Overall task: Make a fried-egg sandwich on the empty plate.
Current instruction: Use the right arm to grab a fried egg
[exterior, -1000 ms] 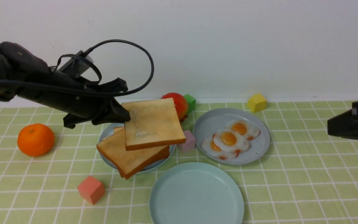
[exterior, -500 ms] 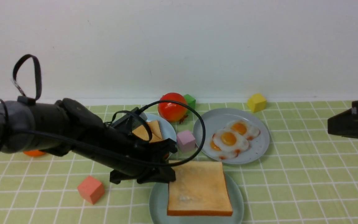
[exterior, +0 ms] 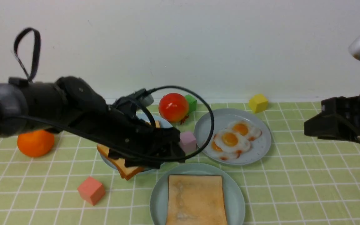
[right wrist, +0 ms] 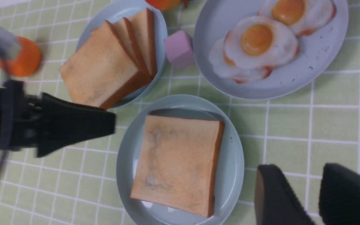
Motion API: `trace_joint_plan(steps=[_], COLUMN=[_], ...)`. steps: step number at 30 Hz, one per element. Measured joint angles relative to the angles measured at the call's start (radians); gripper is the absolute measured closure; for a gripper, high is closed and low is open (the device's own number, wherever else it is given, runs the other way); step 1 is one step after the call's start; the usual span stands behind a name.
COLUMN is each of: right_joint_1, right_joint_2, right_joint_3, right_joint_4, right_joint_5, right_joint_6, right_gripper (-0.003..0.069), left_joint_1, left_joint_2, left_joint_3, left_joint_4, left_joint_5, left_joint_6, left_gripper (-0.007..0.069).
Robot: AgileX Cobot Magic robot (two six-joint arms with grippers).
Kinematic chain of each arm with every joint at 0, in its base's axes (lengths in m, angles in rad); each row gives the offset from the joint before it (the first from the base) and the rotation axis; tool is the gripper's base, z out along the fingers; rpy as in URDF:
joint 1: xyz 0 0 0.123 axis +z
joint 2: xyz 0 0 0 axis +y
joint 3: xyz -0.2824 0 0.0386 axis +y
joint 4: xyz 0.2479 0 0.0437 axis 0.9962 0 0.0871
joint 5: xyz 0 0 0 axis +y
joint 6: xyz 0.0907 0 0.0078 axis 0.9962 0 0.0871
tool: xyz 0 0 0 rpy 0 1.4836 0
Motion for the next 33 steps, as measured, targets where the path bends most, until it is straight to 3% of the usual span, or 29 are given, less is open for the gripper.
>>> trace_joint_plan(steps=[4, 7, 12, 13, 14, 16, 23, 33], right_joint_1=[0.0, 0.0, 0.0, 0.0, 0.001, 0.003, 0.04, 0.051], right_joint_2=[0.125, 0.235, 0.472, 0.48, 0.554, 0.595, 0.759, 0.901], right_joint_3=[-0.057, -0.121, -0.275, -0.281, -0.342, -0.377, -0.526, -0.547], right_joint_4=[0.001, 0.001, -0.015, -0.016, -0.026, -0.036, -0.062, -0.006], right_joint_5=[-0.003, -0.007, -0.025, -0.025, -0.026, -0.025, -0.005, -0.031], right_joint_6=[0.002, 0.018, 0.026, 0.026, 0.036, 0.044, 0.086, 0.092], right_gripper=[0.0398, 0.0373, 0.0305, 0.0303, 0.0294, 0.0292, 0.0288, 0.0291], left_joint_1=[0.0, -0.013, -0.11, -0.115, -0.154, -0.18, -0.203, -0.203], left_joint_2=[-0.062, -0.11, -0.192, -0.195, -0.209, -0.212, -0.212, -0.212], left_joint_3=[-0.099, -0.168, -0.175, -0.173, -0.154, -0.143, -0.132, -0.131], left_joint_4=[0.062, 0.106, 0.206, 0.209, 0.235, 0.252, 0.297, 0.305], left_joint_5=[0.1, 0.188, 0.263, 0.263, 0.265, 0.263, 0.251, 0.25], left_joint_6=[0.009, 0.034, 0.044, 0.043, 0.029, 0.012, -0.048, -0.056], left_gripper=[0.0106, 0.0169, 0.0475, 0.0487, 0.0589, 0.0638, 0.0638, 0.0638])
